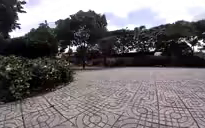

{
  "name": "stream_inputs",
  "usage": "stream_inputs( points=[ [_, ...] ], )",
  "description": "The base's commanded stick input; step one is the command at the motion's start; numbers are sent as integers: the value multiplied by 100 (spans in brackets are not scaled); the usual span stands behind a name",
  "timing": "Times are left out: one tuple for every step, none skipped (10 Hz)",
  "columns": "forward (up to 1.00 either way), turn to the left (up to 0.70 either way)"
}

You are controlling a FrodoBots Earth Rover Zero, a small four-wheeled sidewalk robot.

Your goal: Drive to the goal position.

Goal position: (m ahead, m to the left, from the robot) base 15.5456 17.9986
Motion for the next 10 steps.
stream_inputs(
  points=[
    [100, 0],
    [100, 0],
    [100, 0],
    [100, 0],
    [100, 0],
    [100, 0],
    [100, 0],
    [100, 0],
    [100, 0],
    [100, 0]
  ],
)
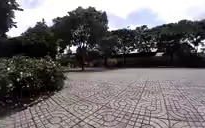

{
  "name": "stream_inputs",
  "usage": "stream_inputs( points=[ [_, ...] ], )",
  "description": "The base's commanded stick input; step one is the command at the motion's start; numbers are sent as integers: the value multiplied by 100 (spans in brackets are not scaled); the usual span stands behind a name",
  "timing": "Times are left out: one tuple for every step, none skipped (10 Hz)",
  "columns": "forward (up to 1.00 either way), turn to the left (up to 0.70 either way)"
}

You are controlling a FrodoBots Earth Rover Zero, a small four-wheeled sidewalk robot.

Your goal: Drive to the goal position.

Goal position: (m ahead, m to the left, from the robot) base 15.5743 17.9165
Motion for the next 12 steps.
stream_inputs(
  points=[
    [100, 0],
    [100, 0],
    [100, 0],
    [100, 0],
    [100, 0],
    [100, 0],
    [100, 0],
    [100, 0],
    [100, 0],
    [100, 0],
    [100, 0],
    [100, 0]
  ],
)
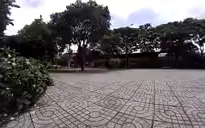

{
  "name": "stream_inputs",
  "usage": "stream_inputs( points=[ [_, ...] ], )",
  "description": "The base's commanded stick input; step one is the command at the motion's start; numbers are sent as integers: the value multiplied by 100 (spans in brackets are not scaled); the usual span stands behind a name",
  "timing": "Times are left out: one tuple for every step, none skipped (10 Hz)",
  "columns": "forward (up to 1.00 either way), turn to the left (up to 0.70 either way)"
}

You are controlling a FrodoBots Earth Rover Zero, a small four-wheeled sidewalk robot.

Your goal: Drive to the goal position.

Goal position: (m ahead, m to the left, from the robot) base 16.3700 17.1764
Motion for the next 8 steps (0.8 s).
stream_inputs(
  points=[
    [100, 18],
    [100, 27],
    [100, 27],
    [100, 27],
    [100, 27],
    [100, 27],
    [100, 27],
    [100, 27]
  ],
)
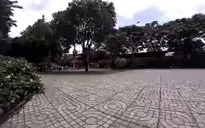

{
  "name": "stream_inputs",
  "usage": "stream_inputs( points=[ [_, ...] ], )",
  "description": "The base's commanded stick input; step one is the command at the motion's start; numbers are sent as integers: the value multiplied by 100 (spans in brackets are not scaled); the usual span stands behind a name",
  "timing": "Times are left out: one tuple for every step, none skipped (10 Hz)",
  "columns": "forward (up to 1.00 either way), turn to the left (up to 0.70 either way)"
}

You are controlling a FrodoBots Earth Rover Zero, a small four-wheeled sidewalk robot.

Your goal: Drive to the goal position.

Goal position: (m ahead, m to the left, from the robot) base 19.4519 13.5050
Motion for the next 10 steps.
stream_inputs(
  points=[
    [100, 27],
    [100, 27],
    [100, 27],
    [100, 27],
    [100, 27],
    [100, 27],
    [100, 27],
    [100, 27],
    [100, 27],
    [100, 27]
  ],
)
